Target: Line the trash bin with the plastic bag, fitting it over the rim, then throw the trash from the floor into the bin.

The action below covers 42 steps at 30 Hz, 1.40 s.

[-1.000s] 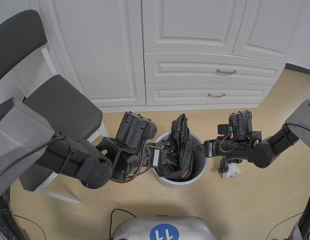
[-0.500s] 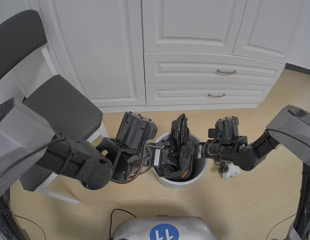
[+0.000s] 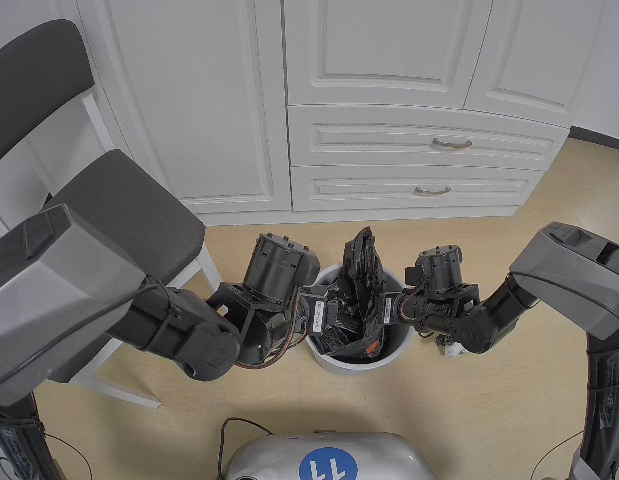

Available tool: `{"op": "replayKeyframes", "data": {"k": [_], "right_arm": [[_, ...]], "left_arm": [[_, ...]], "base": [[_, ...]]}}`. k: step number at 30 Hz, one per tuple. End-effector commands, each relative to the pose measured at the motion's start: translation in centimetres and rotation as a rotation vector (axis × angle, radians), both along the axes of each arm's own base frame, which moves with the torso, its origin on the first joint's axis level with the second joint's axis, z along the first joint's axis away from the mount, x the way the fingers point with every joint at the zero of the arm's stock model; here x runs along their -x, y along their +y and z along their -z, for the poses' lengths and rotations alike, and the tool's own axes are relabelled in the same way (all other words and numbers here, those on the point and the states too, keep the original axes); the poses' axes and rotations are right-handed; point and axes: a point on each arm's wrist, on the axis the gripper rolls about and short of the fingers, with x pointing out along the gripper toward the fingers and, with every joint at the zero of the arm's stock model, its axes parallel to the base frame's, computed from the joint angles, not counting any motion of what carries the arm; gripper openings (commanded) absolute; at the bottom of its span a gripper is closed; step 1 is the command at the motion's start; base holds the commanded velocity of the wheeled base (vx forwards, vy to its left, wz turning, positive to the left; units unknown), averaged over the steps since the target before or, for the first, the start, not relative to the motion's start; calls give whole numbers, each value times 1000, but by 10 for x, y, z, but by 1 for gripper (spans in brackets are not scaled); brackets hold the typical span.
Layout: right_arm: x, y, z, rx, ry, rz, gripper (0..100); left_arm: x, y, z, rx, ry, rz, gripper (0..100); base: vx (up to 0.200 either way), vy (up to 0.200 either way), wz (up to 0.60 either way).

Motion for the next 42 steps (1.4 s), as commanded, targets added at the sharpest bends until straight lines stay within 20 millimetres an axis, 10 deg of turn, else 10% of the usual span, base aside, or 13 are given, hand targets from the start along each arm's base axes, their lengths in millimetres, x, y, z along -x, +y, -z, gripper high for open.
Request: {"op": "replayKeyframes", "data": {"k": [1, 9, 25, 42], "right_arm": [[9, -6, -24, -7, -36, 20, 0], [27, -16, -58, 33, -118, 115, 0], [22, -42, -69, 77, -157, 156, 0], [26, -38, -68, 79, -152, 139, 0]], "left_arm": [[-1, 0, 7, -11, 14, -3, 100], [-24, 18, 23, 43, 8, -22, 100], [-34, 46, 63, 147, 8, 187, 100], [-89, 42, 93, 193, -93, 175, 100]], "base": [[0, 0, 0], [0, 0, 0], [0, 0, 0], [0, 0, 0]]}}
